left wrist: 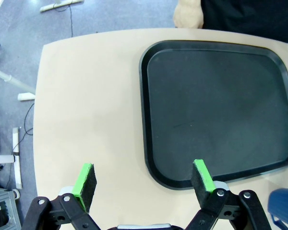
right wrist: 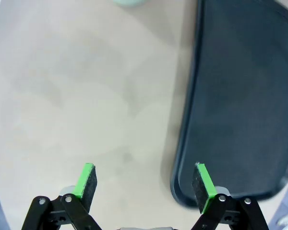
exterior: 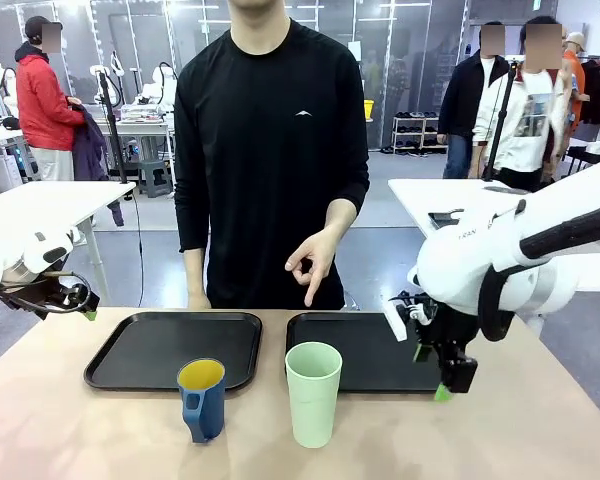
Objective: Sort and store the cups by type.
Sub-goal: Pick up the Reusable plastic cup.
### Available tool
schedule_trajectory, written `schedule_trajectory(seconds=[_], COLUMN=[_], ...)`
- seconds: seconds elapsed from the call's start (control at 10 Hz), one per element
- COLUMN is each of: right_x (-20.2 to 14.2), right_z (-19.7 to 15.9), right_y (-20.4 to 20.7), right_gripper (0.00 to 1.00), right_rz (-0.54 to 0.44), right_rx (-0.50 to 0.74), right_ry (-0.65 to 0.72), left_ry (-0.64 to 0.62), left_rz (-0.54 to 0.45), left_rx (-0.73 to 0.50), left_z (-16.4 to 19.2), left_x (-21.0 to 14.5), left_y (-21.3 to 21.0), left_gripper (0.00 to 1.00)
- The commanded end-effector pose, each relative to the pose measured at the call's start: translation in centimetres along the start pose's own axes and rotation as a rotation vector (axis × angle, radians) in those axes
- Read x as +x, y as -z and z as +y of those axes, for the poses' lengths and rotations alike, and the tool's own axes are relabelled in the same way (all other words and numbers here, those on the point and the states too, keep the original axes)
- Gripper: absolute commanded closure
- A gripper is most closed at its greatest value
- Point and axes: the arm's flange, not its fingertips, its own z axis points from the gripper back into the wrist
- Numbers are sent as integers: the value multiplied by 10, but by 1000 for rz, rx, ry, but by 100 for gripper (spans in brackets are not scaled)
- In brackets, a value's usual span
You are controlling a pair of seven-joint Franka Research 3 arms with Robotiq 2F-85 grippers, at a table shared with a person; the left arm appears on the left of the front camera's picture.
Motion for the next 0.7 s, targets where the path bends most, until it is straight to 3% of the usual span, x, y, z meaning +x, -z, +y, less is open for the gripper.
schedule_trajectory(seconds=[0.0,0.3,0.6], right_x=[0,-5,-15], right_z=[15,35,37], right_y=[17,30,43], right_gripper=[0,0,0], right_rz=[-171,-403,-694], right_rx=[-21,-56,-67], right_ry=[-34,-40,-54], left_ry=[6,6,6], left_rz=[0,0,0], left_rx=[4,4,4], left_z=[1,1,1], left_x=[0,0,0], left_y=[0,0,0], left_gripper=[0,0,0])
